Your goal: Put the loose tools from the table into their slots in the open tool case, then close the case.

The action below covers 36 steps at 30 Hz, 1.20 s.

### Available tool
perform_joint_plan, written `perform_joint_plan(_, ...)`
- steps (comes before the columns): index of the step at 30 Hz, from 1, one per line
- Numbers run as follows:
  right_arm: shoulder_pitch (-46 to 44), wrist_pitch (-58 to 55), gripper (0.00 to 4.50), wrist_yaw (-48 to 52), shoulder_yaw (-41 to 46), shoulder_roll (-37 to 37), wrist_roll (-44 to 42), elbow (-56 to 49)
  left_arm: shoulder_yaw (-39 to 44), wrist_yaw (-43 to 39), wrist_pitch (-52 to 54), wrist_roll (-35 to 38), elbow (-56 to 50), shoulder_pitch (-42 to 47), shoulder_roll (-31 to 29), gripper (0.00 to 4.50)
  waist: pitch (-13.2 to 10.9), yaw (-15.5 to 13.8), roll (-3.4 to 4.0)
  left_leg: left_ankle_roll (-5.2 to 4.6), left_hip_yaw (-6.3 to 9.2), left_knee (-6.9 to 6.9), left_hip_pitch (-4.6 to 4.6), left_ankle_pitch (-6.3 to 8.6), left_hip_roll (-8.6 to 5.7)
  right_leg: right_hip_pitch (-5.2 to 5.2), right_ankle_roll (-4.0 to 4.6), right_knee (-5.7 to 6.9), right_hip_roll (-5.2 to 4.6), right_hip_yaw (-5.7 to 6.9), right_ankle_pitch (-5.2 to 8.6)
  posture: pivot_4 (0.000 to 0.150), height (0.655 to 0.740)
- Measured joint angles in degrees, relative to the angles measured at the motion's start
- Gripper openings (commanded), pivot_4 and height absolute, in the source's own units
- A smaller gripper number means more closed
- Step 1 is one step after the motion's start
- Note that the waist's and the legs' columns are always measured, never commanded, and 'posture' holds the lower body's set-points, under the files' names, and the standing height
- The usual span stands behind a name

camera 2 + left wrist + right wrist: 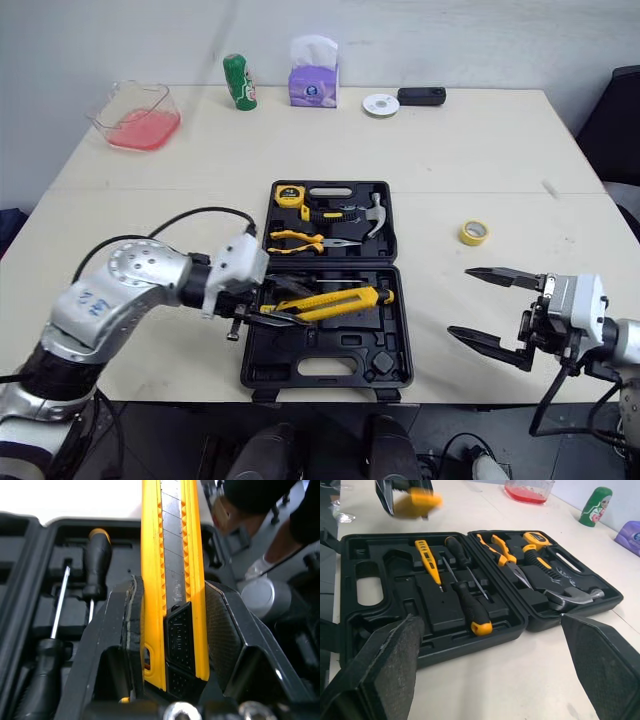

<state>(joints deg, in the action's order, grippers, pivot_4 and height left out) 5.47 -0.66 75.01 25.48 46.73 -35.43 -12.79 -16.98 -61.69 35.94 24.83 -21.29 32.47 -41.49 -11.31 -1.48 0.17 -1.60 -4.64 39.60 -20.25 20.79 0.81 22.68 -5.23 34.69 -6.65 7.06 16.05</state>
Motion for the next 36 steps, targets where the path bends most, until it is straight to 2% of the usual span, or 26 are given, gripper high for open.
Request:
perform_joint_plan(7, 0.9, -2.13, 4.5, -2.64, -0.35, -0.2, -0.52, -3.92, -6.7, -0.41, -0.23, -5.76, 1.93, 0.25, 1.08, 1.29, 0.0, -0.03, 0.0, -0.01, 0.02, 0.03, -0.01, 0.0, 0.0, 0.0, 0.0, 0.01, -0.02, -0.03, 0.0, 0.15, 0.74)
perform_joint_plan(34, -1.65, -4.06, 4.5, -2.63, -2.72, -0.2, -1.62, -4.9, -8.13, 1.63, 1.27, -11.98, 1.58, -1.52, 2.34, 1.29, 0.0, -0.05, 0.0, -0.05, 0.02, 0.14, -0.02, 0.01, 0.0, -0.03, 0.0, 0.06, -0.03, -0.03, 0.0, 0.15, 0.74)
perform_joint_plan(36, -1.64, -3.67, 4.5, -2.45, -2.72, -0.2, -1.61, -4.86, -8.14, 1.53, 0.86, -12.11, 1.64, -1.53, 2.32, 2.3, 0.0, -0.04, 0.0, -0.05, 0.02, 0.14, -0.02, 0.01, 0.01, -0.03, 0.0, 0.06, -0.03, -0.03, 0.0, 0.15, 0.74)
